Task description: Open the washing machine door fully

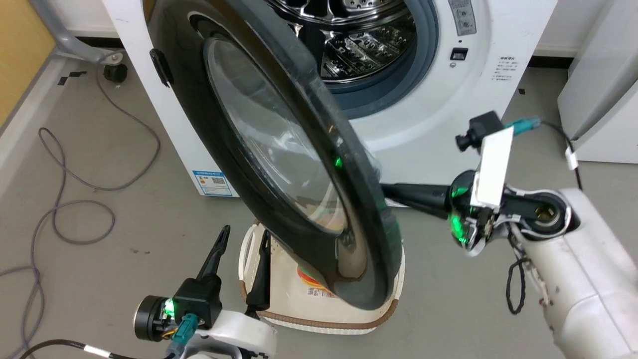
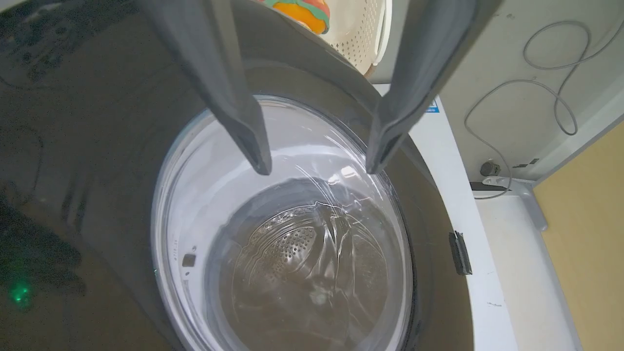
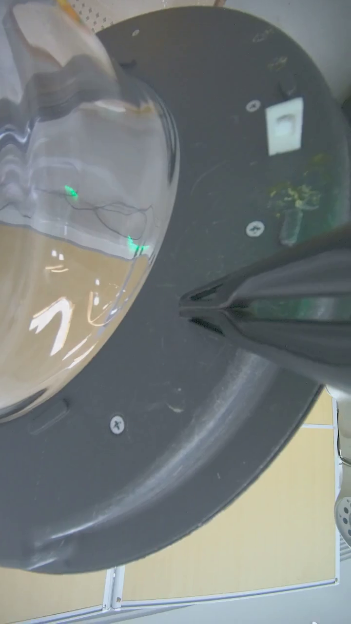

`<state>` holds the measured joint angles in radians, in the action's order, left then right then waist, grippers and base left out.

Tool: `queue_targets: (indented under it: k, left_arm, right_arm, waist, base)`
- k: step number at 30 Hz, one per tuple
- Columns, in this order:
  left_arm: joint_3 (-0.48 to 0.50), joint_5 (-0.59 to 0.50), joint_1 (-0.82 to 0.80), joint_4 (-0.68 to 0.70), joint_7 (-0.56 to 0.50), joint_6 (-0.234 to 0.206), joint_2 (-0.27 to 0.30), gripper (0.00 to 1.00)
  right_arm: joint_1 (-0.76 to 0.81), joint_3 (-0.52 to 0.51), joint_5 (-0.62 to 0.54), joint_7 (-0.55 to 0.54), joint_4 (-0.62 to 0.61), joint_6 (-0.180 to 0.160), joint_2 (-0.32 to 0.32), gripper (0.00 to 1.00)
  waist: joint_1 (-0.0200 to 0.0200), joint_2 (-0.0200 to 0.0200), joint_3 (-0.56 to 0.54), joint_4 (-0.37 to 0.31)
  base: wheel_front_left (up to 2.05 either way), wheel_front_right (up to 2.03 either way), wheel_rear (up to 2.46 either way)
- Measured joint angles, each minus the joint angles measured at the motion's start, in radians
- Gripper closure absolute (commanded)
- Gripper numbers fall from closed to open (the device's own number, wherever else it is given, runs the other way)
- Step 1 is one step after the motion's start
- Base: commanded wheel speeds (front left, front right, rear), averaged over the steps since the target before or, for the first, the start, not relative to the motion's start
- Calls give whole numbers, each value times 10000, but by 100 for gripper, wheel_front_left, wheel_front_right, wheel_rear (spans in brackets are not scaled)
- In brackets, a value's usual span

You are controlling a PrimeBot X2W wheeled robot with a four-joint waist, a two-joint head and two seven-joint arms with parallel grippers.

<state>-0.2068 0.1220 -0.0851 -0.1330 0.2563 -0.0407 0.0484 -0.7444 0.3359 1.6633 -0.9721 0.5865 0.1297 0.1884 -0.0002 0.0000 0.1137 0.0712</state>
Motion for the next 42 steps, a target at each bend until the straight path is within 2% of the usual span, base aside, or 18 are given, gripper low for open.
queue_targets:
  k: [10, 14, 16, 17, 21, 27, 30, 35, 39, 42]
  left_arm:
    - [-33, 40, 80, -113, 0, 12, 0, 0]
    - [-46, 42, 294, -190, 0, 12, -2, 0]
    - [-38, 44, 355, -232, 0, 12, -2, 0]
    - [-33, 44, 390, -255, 0, 13, 0, 0]
    - [-4, 96, 453, -360, 0, 88, 0, 0]
    - [144, 115, 567, -431, 0, 100, 0, 0]
    - [203, 115, 663, -472, 0, 100, 0, 0]
    - [278, 115, 663, -506, 0, 100, 0, 0]
    - [330, 113, 664, -525, 0, 100, 0, 0]
    - [387, 109, 664, -529, 0, 100, 0, 0]
  right_arm:
    - [1197, -309, 414, 487, -550, 0, -303, 100]
    - [2211, -1229, 566, 1889, -1191, 2, -385, 96]
    - [2778, -1837, 339, 3022, -1664, 0, -393, 25]
    - [3088, -2197, 257, 3559, -1931, 0, -420, 0]
    - [4364, -3175, -38, 5022, -2429, 0, -502, 0]
    - [5746, -4197, -52, 6190, -3001, 0, -821, 0]
    - [6153, -4525, -635, 7204, -3248, 0, -913, 0]
    - [6711, -4412, -2976, 9666, -3304, 0, -825, 0]
    - [6885, -3952, -5407, 11449, -3173, 2, -504, 0]
    - [6993, -3937, -7334, 12096, -3057, 2, -372, 0]
  waist:
    - [1, 0, -259, 60]
    - [1, 0, -454, 43]
    - [1, 0, -556, 27]
    - [0, 0, -613, 16]
    - [2, 0, -792, -49]
    - [1, 0, -980, -212]
    - [1, 0, -1034, -285]
    - [2, 0, -1069, -329]
    - [2, 0, -1091, -378]
    - [2, 0, -1101, -401]
  base:
    - [0, 0, 0]
    - [0, 0, 0]
    - [0, 0, 0]
    - [0, 0, 0]
    - [0, 0, 0]
    - [0, 0, 0]
    - [0, 0, 0]
    - [0, 0, 0]
    - [0, 0, 0]
    - [0, 0, 0]
